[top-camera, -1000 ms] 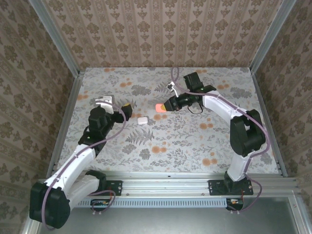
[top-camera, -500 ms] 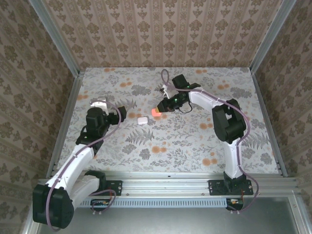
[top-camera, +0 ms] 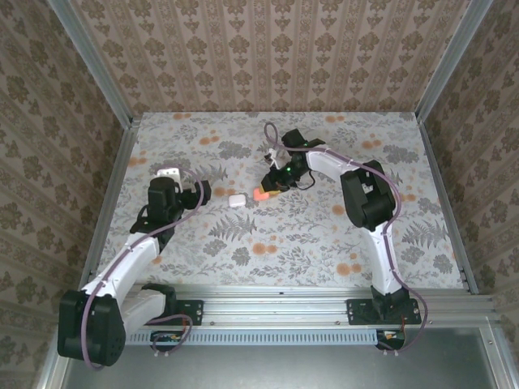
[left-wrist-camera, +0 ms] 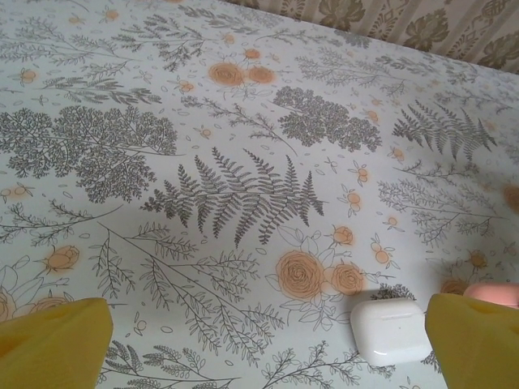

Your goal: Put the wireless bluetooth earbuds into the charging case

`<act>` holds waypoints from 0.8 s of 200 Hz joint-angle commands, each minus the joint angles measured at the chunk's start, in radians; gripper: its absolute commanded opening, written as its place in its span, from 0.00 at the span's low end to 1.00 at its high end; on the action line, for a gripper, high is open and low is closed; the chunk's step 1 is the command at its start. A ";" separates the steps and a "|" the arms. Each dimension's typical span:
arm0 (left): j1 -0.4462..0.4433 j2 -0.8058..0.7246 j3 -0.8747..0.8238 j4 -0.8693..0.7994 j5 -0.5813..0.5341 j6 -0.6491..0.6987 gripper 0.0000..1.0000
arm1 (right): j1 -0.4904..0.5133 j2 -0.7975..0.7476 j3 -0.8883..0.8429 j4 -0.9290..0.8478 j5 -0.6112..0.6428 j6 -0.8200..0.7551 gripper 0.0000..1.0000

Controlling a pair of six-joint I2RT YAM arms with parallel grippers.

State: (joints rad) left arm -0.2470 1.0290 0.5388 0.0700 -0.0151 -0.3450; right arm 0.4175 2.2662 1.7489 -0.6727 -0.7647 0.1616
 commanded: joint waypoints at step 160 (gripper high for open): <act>0.029 0.126 0.080 0.020 0.067 -0.007 1.00 | -0.017 0.096 0.119 -0.160 0.118 0.016 0.42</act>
State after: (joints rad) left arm -0.2272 1.1408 0.5816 0.0753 0.0303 -0.3450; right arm 0.4114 2.3325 1.8359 -0.7933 -0.6830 0.1623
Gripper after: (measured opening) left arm 0.997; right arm 0.399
